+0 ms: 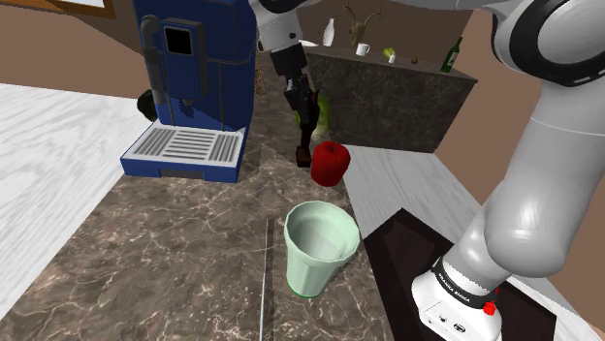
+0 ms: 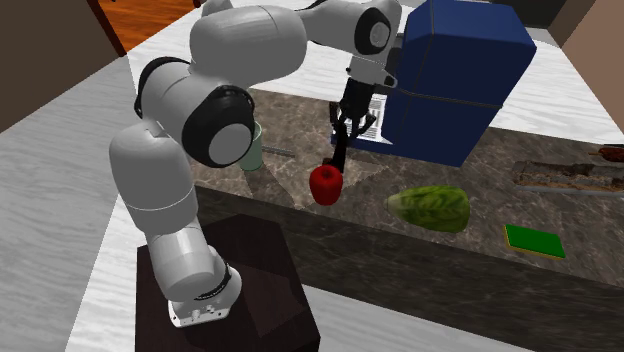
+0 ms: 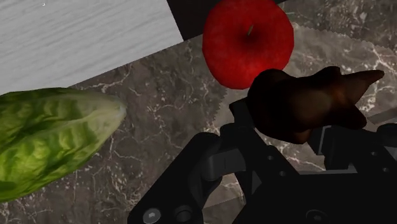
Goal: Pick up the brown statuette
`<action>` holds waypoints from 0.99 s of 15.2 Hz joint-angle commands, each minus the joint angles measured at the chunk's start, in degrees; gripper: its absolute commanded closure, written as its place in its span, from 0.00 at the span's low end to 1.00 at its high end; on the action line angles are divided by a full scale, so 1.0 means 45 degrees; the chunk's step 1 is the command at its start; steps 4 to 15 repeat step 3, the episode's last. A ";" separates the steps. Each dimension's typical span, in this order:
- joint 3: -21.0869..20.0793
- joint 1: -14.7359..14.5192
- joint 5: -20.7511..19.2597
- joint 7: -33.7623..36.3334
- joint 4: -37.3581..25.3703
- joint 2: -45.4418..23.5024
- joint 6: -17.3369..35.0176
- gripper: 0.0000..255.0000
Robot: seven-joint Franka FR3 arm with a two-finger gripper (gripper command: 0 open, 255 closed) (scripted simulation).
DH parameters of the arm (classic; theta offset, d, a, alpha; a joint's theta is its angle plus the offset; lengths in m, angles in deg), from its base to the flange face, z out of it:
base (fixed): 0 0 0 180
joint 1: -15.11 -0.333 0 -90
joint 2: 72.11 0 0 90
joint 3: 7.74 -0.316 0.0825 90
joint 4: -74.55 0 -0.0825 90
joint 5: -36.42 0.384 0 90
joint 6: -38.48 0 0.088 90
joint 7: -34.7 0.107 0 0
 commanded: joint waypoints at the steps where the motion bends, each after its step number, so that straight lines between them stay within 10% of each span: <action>1: -0.0010 -0.0024 -0.0008 -0.0021 -0.0370 -0.0024 -0.0354 1.00; 15: -0.0010 -0.0025 -0.0009 -0.0023 -0.0399 -0.0026 -0.0380 1.00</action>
